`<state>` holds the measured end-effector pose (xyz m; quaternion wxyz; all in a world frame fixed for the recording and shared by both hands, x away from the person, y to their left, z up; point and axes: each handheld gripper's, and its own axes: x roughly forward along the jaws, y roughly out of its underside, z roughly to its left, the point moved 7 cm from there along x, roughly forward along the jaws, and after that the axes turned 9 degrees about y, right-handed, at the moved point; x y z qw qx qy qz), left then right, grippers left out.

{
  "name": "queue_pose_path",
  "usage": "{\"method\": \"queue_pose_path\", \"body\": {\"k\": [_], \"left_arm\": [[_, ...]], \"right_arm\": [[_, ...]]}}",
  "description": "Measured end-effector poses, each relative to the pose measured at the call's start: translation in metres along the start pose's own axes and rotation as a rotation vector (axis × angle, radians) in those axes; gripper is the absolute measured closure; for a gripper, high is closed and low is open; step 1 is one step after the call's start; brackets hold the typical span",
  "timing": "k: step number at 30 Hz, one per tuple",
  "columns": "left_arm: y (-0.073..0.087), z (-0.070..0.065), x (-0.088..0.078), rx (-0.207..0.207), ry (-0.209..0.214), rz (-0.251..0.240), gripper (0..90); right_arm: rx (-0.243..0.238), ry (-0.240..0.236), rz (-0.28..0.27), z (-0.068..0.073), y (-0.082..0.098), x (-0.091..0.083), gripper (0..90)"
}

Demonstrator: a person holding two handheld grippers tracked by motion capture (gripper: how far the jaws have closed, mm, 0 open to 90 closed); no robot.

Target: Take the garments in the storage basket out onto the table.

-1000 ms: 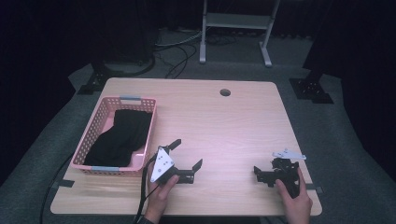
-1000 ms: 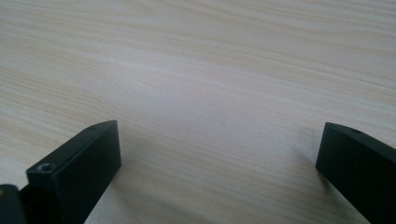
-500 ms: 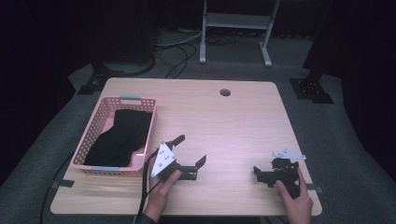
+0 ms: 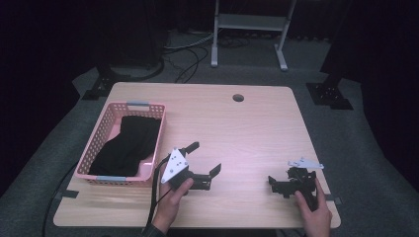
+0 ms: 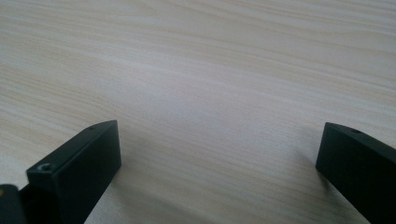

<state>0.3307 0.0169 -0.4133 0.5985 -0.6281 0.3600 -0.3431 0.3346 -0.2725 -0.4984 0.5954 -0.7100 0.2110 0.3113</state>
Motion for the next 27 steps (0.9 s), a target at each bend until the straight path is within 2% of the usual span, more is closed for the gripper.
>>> {"method": "queue_pose_path", "body": {"k": [3,8,14,17,27], "left_arm": [[-0.001,-0.001,0.002,-0.022,0.025,0.011,0.7],[-0.013,-0.004,0.005,-0.001,0.042,0.023,0.7],[-0.025,-0.004,0.006,-0.025,0.057,0.013,0.7],[-0.028,-0.003,0.007,-0.042,0.060,0.024,0.7],[-0.042,-0.009,0.009,-0.032,0.087,0.035,0.7]], "right_arm": [[0.000,0.000,0.000,0.000,0.000,0.000,0.0],[0.000,0.000,0.000,0.000,0.000,0.000,0.0],[0.000,0.000,0.000,0.000,0.000,0.000,0.0],[0.000,0.000,0.000,0.000,0.000,0.000,0.0],[-0.001,0.000,0.000,0.000,0.000,0.000,0.0]]}}
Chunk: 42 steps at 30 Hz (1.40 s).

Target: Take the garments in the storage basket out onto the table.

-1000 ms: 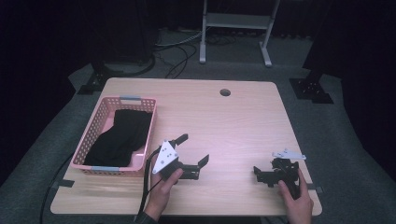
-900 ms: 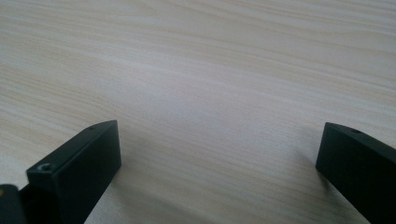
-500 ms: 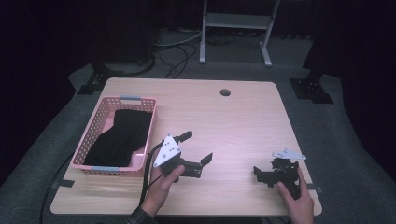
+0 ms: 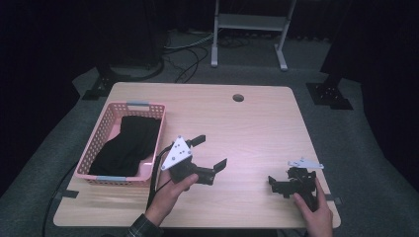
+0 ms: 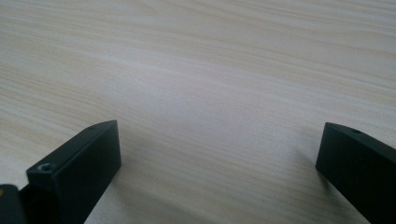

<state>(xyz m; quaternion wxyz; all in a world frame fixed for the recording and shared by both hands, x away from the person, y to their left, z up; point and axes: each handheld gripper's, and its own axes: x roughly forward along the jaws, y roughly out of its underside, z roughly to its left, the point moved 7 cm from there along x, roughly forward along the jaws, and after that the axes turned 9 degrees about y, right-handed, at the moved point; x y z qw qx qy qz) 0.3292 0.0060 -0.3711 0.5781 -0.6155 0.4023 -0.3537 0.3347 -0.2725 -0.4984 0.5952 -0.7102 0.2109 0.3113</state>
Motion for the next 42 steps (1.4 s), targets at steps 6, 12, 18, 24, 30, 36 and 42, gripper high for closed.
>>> {"method": "queue_pose_path", "body": {"k": [6,12,18,24,30,36,42], "left_arm": [[-0.008,0.000,0.000,-0.001,0.005,-0.004,0.7],[-0.016,0.001,0.003,-0.007,0.016,0.009,0.7],[-0.024,0.001,0.004,-0.001,0.025,0.005,0.7],[-0.033,0.000,0.004,0.011,0.032,0.017,0.7],[-0.045,0.000,0.003,0.017,0.043,0.015,0.7],[-0.055,0.000,0.002,0.016,0.054,0.021,0.7],[-0.063,0.002,0.000,0.014,0.055,0.028,0.7]], "right_arm": [[0.000,0.000,0.000,0.000,0.000,0.000,0.0],[0.000,0.000,-0.001,0.000,0.000,0.000,0.0],[0.001,-0.001,-0.001,0.000,0.000,0.000,0.0],[0.001,0.000,-0.001,0.000,0.000,0.000,0.0],[0.001,0.000,0.000,0.000,0.000,0.000,0.0],[0.001,0.000,0.000,0.000,0.000,0.000,0.0],[0.001,0.000,0.000,0.000,0.000,0.000,0.0]]}}
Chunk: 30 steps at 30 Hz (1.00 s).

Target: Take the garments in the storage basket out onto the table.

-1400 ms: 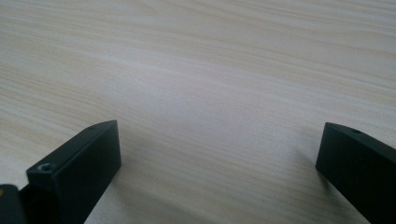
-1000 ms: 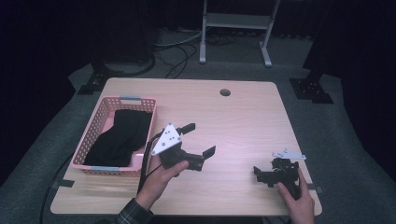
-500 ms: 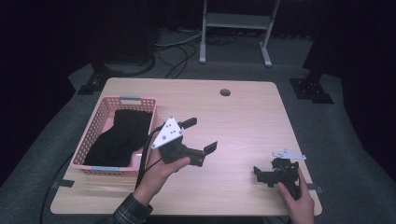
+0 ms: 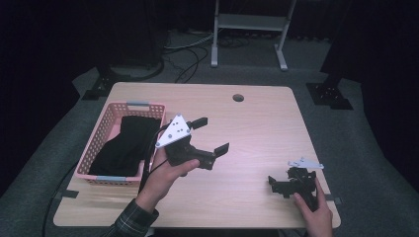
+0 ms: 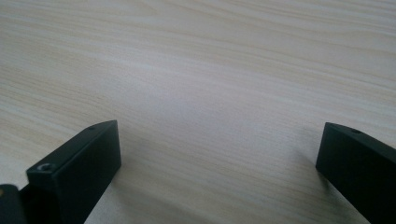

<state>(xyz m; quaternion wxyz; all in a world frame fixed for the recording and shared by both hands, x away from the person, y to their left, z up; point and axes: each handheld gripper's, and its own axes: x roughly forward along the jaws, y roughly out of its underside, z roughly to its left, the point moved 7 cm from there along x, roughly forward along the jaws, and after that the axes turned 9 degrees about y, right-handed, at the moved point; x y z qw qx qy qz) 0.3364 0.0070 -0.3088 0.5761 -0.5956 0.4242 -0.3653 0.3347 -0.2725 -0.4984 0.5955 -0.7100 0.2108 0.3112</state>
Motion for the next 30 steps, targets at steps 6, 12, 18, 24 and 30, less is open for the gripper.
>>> {"method": "queue_pose_path", "body": {"k": [6,12,18,24,30], "left_arm": [[-0.008,0.000,0.000,0.003,0.007,0.011,0.7],[-0.017,0.001,0.001,0.006,0.011,0.021,0.7],[-0.020,0.003,0.000,-0.008,0.022,0.033,0.7],[-0.019,0.005,-0.004,-0.008,0.023,0.046,0.7],[-0.022,0.007,-0.012,-0.005,0.016,0.037,0.7]], "right_arm": [[0.000,0.000,0.000,0.000,0.000,0.000,0.0],[-0.001,0.000,0.000,0.000,0.000,0.000,0.0],[-0.001,0.000,0.000,0.000,0.000,0.000,0.0],[-0.001,0.001,0.000,0.000,0.000,0.000,0.0],[-0.001,0.000,0.000,0.000,0.000,0.000,0.0]]}}
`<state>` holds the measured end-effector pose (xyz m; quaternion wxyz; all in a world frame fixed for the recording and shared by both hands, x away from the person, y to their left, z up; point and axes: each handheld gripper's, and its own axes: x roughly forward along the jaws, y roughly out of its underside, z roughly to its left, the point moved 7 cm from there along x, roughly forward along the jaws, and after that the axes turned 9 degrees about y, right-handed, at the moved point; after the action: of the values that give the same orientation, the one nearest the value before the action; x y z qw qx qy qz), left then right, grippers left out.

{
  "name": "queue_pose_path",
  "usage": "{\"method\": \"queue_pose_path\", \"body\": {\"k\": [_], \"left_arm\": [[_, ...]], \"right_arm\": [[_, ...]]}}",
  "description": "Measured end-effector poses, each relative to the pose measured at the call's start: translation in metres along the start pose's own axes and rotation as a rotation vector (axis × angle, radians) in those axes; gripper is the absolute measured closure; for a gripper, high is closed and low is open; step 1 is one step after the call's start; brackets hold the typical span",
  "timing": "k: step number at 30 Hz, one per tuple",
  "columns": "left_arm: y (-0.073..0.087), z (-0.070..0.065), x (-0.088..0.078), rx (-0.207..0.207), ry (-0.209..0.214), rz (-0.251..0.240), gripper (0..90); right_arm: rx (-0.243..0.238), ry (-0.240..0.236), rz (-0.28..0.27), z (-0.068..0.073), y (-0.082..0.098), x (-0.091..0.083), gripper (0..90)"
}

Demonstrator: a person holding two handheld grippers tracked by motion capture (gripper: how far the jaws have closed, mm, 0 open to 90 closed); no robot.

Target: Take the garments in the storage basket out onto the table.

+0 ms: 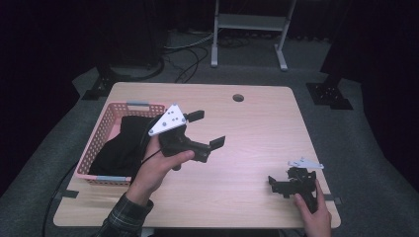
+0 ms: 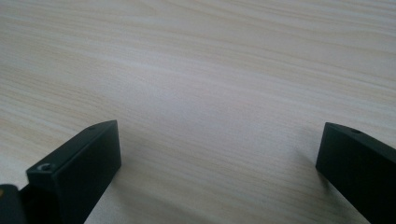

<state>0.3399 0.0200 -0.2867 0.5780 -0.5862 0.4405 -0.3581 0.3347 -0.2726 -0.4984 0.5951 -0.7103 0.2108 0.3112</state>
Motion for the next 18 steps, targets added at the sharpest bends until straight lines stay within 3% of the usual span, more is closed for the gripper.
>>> {"method": "queue_pose_path", "body": {"k": [18], "left_arm": [[-0.010,0.011,-0.024,-0.009,-0.017,-0.009,0.7]], "right_arm": [[0.000,0.000,0.000,0.000,0.000,0.000,0.0]]}}
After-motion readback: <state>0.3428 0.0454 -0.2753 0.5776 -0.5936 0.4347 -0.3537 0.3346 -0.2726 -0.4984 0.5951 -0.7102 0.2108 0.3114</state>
